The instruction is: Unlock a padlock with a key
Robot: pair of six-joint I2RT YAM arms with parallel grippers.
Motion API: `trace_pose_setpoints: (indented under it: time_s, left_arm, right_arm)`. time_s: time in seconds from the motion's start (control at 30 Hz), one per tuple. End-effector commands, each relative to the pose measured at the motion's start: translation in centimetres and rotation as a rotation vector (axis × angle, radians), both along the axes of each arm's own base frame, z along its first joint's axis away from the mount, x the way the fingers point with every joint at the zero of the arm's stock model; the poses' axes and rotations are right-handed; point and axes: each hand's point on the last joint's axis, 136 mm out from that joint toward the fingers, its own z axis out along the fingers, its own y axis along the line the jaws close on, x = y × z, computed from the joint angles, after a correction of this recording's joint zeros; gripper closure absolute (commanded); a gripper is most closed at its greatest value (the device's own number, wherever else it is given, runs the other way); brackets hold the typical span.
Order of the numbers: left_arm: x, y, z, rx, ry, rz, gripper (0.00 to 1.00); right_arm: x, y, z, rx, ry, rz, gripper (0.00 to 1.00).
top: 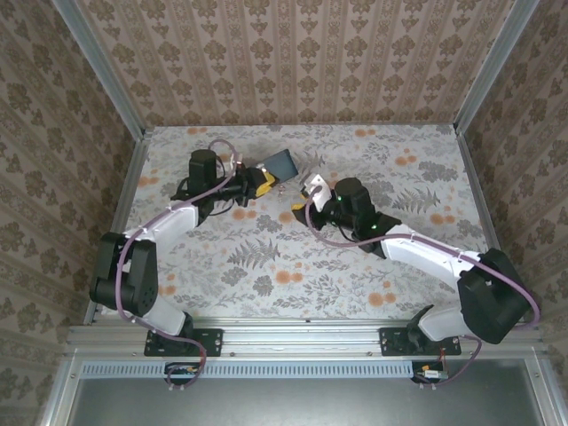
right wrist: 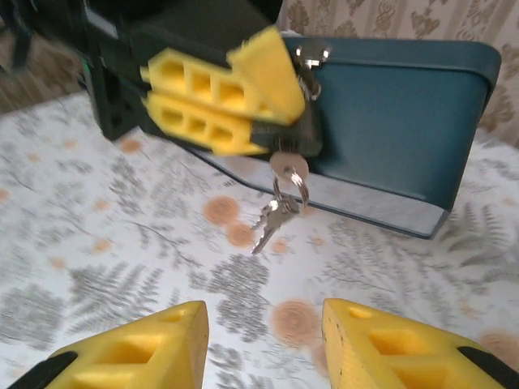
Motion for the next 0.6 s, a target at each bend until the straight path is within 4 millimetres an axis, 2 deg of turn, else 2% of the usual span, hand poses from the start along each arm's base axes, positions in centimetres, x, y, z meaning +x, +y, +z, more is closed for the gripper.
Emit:
trace_pose_setpoints:
  time_s: [0.0, 0.17, 0.37, 0.57]
  left_arm:
    - [-0.6, -0.9, 3.1, -0.009, -0.113, -0.041, 1.0]
    - [-0.8, -1.2, 2.7, -0.001, -0.109, -0.046, 1.0]
    - [-0.5, -1.4, 2.8, -0.011, -0.113, -0.048, 1.0]
    - [-0.5, -1.5, 2.8, -0.017, -0.116, -0.056, 1.0]
  right_arm:
    - [2.2, 0.5, 3.4, -0.084, -0.325, -0.041, 0.6]
    - [3.0, 1.5, 4.1, -0.085, -0.433, -0.065, 0.58]
    - [3.0, 2.9, 2.5, -0.139, -0.417, 0.007, 0.58]
    - [3.3, 3.1, 1.3, -0.166, -0.403, 0.007, 0.59]
